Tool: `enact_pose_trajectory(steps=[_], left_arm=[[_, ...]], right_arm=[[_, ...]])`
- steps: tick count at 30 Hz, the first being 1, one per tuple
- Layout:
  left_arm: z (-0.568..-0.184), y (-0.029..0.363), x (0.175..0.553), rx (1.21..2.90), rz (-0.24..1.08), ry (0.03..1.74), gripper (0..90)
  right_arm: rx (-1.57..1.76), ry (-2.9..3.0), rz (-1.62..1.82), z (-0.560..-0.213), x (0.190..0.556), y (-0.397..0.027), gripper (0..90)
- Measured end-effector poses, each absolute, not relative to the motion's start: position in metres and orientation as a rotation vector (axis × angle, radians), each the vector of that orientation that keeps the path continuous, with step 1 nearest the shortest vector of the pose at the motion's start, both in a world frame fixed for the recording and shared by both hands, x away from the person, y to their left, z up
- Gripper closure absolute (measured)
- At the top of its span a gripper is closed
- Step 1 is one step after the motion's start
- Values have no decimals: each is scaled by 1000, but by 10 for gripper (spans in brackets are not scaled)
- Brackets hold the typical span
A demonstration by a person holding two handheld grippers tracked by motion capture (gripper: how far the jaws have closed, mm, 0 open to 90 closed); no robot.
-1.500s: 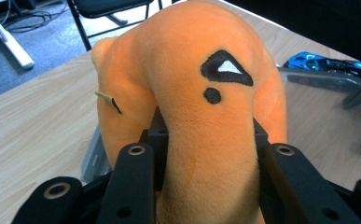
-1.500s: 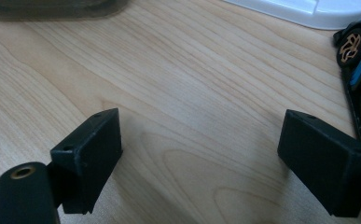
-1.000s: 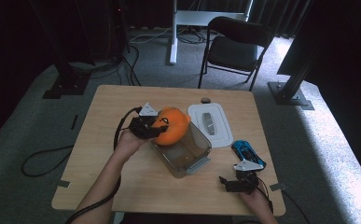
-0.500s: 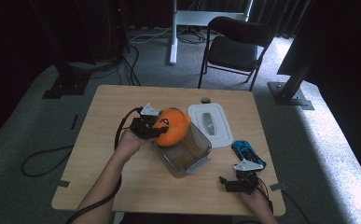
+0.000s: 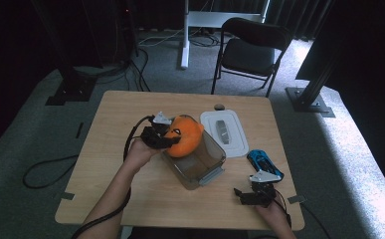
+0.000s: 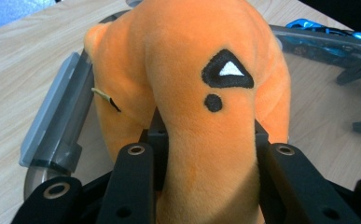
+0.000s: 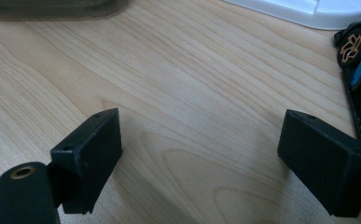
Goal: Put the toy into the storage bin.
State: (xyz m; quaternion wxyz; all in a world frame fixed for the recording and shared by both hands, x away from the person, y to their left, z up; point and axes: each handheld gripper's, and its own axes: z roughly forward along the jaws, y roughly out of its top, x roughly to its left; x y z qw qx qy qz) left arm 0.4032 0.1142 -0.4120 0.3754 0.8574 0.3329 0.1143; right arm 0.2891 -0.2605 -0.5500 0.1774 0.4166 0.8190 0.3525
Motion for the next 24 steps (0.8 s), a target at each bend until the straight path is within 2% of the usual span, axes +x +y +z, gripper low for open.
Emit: enact_pose_trajectory(steps=[11, 16, 24], left_arm=[[-422, 106, 404, 2302, 266, 842, 676], [-421, 105, 406, 2319, 242, 856, 626], [-417, 97, 409, 2364, 247, 858, 632]], right_arm=[[1178, 2318, 998, -550, 289, -260, 127], [1179, 2318, 998, -550, 289, -260, 128], [1180, 2317, 998, -550, 289, -260, 128]])
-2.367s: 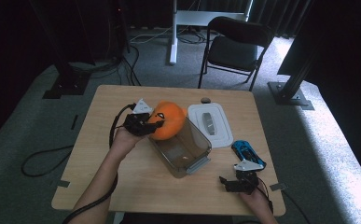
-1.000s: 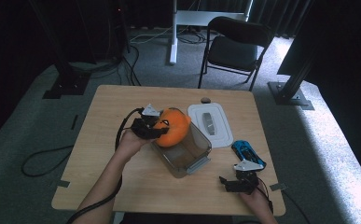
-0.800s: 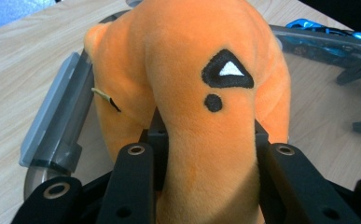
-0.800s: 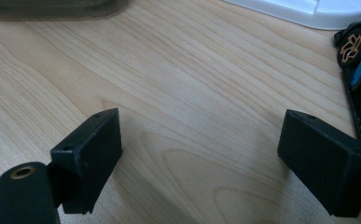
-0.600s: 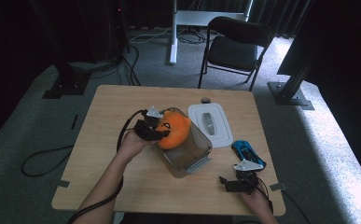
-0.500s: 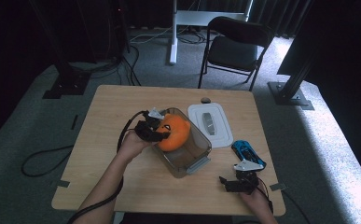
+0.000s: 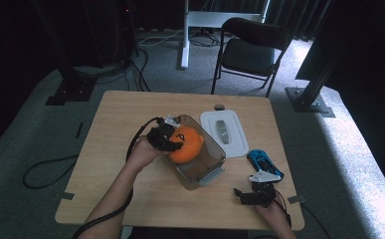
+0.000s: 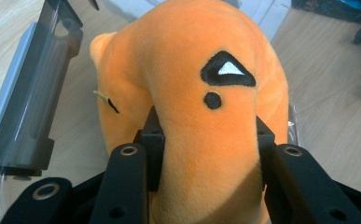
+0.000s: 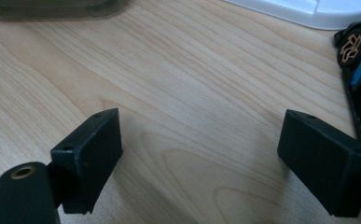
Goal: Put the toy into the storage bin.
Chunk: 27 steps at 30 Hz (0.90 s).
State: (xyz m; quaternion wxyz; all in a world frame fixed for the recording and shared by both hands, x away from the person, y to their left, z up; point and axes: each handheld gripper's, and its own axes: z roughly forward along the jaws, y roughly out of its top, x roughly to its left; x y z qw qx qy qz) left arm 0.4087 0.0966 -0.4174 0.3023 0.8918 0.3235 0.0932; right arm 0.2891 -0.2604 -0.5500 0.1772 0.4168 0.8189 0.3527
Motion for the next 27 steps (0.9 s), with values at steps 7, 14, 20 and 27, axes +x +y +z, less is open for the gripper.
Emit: enact_pose_trajectory(steps=[7, 14, 20, 27], left_arm=[[-419, 96, 409, 2353, 247, 878, 593], [-419, 87, 409, 2415, 272, 871, 594], [-419, 86, 410, 2415, 254, 877, 481], [-420, 84, 413, 2437, 222, 879, 384]], right_arm=[[1178, 2318, 998, -550, 289, -261, 128], [1178, 2318, 998, -550, 289, -261, 128], [1178, 2318, 998, -550, 289, -261, 128], [1178, 2318, 998, -550, 289, -261, 128]])
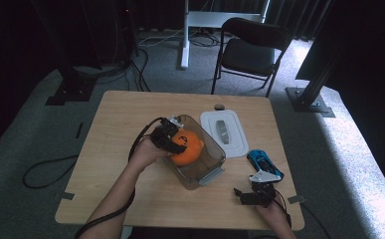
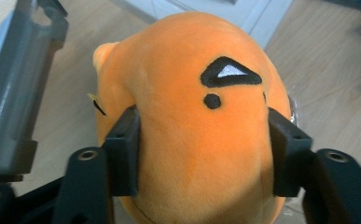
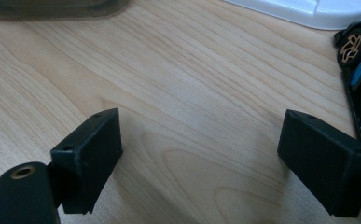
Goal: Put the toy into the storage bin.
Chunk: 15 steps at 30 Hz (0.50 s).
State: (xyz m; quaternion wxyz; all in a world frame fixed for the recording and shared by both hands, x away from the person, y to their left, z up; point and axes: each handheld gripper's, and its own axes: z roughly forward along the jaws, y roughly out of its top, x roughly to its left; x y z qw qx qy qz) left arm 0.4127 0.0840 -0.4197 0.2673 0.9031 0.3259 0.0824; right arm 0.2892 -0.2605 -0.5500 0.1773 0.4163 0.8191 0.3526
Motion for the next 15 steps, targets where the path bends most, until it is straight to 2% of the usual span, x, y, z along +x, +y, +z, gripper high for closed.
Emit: enact_pose_trajectory(steps=[4, 11, 15], left_arm=[[-420, 82, 414, 2451, 208, 888, 335], [-422, 82, 414, 2435, 174, 878, 197], [-422, 84, 414, 2426, 177, 888, 161]], right_arm=[[1178, 2318, 998, -550, 289, -260, 128], [1179, 2318, 998, -550, 289, -260, 128], [1180, 2318, 997, -550, 289, -260, 128]])
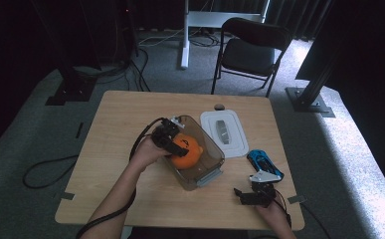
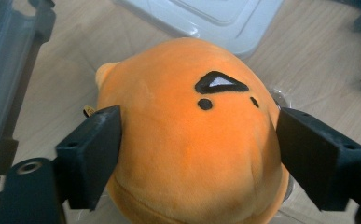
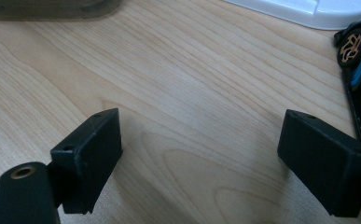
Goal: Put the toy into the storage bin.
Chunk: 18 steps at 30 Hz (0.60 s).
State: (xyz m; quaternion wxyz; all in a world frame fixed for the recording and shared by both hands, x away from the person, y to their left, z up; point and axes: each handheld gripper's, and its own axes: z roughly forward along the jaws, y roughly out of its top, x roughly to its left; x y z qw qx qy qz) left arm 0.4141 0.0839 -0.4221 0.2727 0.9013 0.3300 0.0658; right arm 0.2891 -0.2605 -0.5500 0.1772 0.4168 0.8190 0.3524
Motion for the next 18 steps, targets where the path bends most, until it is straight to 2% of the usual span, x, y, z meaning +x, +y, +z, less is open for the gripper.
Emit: enact_pose_trajectory(steps=[3, 6, 9, 18], left_arm=[[-421, 87, 414, 2416, 168, 892, 102], [-420, 89, 413, 2396, 167, 895, 94], [-419, 92, 413, 2375, 128, 885, 10], [-413, 99, 407, 2317, 197, 865, 10]], right_arm=[[1179, 2318, 998, -550, 289, -260, 128], [1180, 2318, 998, -550, 289, -260, 128], [1179, 2318, 998, -550, 289, -260, 128], [1180, 2318, 998, -550, 289, -260, 128]])
